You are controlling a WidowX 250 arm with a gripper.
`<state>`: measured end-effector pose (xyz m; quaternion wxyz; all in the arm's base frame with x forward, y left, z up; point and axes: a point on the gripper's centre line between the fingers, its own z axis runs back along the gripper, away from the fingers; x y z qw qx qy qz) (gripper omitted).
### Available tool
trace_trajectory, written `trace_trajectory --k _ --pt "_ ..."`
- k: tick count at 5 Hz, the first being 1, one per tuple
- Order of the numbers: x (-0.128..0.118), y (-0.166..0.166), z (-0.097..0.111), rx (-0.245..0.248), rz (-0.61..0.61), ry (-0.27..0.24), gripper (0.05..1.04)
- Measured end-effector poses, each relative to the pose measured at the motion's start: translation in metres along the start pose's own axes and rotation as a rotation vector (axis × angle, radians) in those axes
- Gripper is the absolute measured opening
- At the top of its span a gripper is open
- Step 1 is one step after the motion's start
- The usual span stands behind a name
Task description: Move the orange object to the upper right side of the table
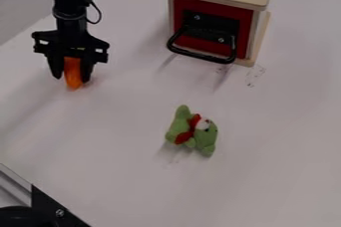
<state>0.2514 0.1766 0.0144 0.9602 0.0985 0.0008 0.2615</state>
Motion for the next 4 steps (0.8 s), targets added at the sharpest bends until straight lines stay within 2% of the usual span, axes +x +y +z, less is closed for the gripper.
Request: trace_trajectory --k 1,2,3,4 --pt "-0.010 0.002 0.008 -0.011 0.006 -0.007 0.595" --pt "-0.016 0.003 0.033 -0.019 -0.009 -0.067 0.595" --pt "-0.026 -0.009 0.059 -0.050 -0.053 -0.116 0.595" --pt "-0.042 -0.038 0.088 -0.099 -0.133 -0.184 0.595"
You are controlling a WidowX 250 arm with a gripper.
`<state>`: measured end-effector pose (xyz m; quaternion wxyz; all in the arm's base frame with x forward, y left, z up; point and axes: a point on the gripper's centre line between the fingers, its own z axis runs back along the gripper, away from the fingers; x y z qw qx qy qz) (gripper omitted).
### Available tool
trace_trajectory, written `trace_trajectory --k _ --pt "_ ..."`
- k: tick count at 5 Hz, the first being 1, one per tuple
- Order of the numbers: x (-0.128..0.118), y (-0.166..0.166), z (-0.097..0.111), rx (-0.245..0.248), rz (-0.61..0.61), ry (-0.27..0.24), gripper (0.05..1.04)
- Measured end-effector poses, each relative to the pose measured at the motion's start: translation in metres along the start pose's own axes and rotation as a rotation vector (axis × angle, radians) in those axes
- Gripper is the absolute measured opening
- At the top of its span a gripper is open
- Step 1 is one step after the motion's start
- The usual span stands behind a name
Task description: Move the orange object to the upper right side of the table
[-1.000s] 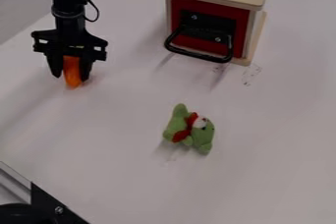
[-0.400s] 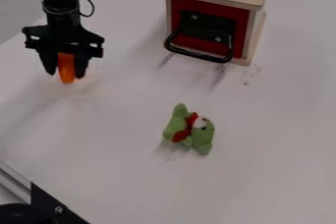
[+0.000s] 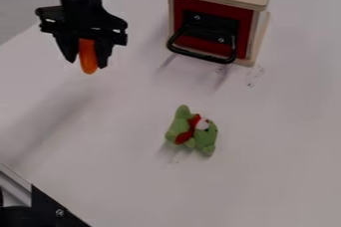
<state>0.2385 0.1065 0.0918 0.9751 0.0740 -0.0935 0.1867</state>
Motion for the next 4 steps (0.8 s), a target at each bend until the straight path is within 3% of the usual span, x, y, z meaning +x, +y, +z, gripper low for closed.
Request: trace_trajectory --k 1,2,4 --pt "-0.013 -0.045 0.013 -0.080 -0.113 -0.037 0.595" --pt "-0.024 -0.091 0.022 -0.127 -0.187 -0.057 0.595" --pt "-0.035 -0.173 -0.001 -0.187 -0.344 -0.025 0.595"
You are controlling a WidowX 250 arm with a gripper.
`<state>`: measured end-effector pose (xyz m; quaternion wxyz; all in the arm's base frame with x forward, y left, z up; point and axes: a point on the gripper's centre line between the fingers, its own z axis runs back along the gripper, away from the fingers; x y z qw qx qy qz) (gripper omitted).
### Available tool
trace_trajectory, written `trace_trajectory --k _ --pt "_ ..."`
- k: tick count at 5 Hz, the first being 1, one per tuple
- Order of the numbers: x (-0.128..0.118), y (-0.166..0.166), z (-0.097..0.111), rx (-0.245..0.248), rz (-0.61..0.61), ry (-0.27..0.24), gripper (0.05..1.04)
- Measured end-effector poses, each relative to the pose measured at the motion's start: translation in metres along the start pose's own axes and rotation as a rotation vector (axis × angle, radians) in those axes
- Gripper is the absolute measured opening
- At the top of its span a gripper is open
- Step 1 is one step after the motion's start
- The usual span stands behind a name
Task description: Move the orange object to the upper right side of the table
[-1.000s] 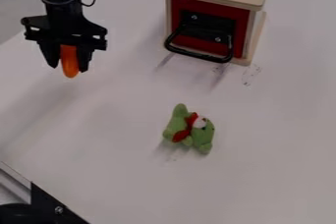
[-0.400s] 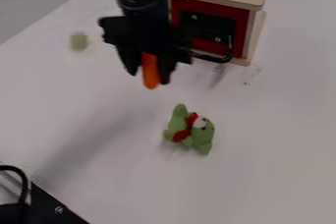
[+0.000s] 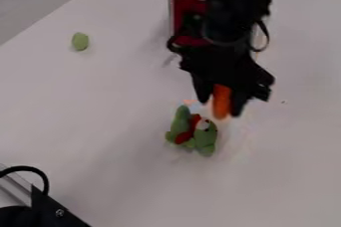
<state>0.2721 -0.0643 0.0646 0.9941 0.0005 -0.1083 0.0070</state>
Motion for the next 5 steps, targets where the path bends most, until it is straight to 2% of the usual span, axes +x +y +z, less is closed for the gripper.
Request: trace_trajectory --k 3,4,5 --pt "0.018 -0.039 -0.053 -0.019 -0.056 0.038 0.595" --pt "0.028 -0.044 -0.058 -0.028 -0.050 0.029 0.645" --pt "0.022 -0.042 -0.063 -0.013 -0.037 0.069 0.933"
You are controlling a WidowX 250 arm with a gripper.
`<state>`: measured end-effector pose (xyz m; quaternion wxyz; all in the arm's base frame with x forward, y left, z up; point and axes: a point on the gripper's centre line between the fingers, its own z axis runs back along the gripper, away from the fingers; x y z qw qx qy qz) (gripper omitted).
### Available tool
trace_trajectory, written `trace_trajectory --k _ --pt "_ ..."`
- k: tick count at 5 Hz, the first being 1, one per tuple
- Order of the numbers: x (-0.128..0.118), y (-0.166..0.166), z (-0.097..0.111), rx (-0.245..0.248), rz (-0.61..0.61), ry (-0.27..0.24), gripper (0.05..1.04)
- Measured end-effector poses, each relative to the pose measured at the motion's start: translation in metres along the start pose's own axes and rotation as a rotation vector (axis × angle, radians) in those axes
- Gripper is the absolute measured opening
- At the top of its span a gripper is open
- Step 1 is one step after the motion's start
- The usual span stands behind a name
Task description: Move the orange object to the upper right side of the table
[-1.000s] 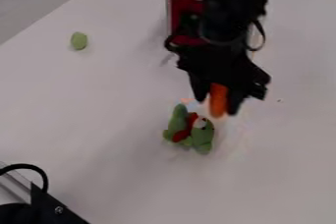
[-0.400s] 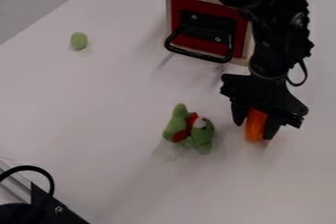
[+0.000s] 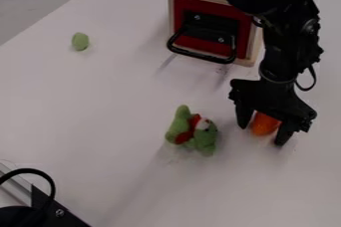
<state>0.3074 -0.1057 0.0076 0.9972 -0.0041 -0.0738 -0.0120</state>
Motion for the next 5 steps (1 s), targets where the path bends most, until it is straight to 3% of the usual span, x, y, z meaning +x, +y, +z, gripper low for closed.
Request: trace_trajectory --k 1,2,3,4,5 --pt "-0.004 0.002 0.001 0.005 0.004 0.015 0.999" --pt "-0.001 0.003 0.016 -0.016 0.019 0.000 0.999" --pt "0.004 0.001 0.036 -0.040 0.004 -0.032 0.999" --pt "0.011 0.006 0.065 -0.032 -0.008 -0.090 0.999" --pt "0.013 0.006 0.071 -0.035 -0.003 -0.106 0.999"
